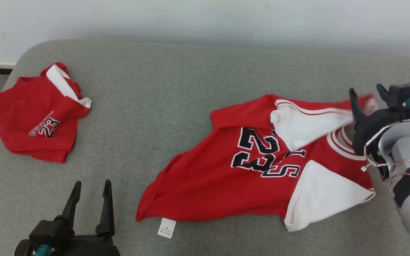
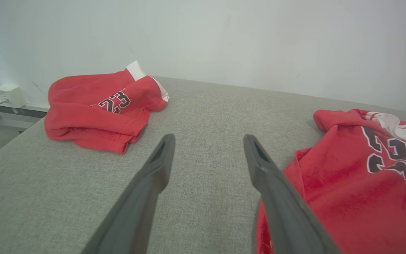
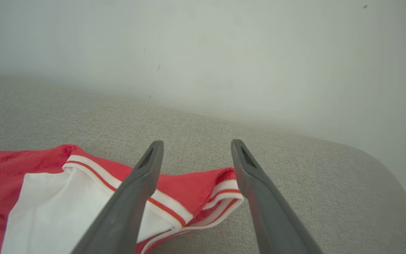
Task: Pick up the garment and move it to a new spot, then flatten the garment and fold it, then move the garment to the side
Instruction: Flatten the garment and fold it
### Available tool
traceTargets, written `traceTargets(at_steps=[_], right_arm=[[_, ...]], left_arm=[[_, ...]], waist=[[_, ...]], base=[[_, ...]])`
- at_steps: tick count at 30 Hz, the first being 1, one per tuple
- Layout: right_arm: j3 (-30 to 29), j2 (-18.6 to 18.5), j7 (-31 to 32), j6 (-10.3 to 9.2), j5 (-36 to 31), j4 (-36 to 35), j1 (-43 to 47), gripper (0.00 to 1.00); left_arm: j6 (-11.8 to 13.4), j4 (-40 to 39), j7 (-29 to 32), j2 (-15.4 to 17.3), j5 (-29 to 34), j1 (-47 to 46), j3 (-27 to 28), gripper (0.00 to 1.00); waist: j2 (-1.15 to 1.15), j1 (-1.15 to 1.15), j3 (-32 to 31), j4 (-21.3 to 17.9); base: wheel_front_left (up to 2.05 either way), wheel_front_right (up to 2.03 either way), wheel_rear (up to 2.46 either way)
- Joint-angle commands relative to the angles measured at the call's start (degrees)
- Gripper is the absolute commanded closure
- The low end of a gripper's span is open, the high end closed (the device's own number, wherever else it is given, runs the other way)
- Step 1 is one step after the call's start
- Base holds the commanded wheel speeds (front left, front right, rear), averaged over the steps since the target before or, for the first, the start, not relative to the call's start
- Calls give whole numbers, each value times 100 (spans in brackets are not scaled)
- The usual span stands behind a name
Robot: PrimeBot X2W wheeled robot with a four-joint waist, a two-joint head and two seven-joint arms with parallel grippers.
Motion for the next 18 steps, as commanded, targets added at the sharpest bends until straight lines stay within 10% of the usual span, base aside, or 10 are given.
traceTargets(at_steps=[1,18], right_arm=[[17,53,-78,-15,-7,32,127,0],[-568,79,-228,-15,117,-2487,1824,0]], left_arm=[[9,25,-2,3,44,-60,50,0],[-90,-89,-2,5,224,295,426,0]], waist=[[-1,-1,-74,-126],[-1,-1,-523,-848]], base=[[0,0,0],[0,0,0]])
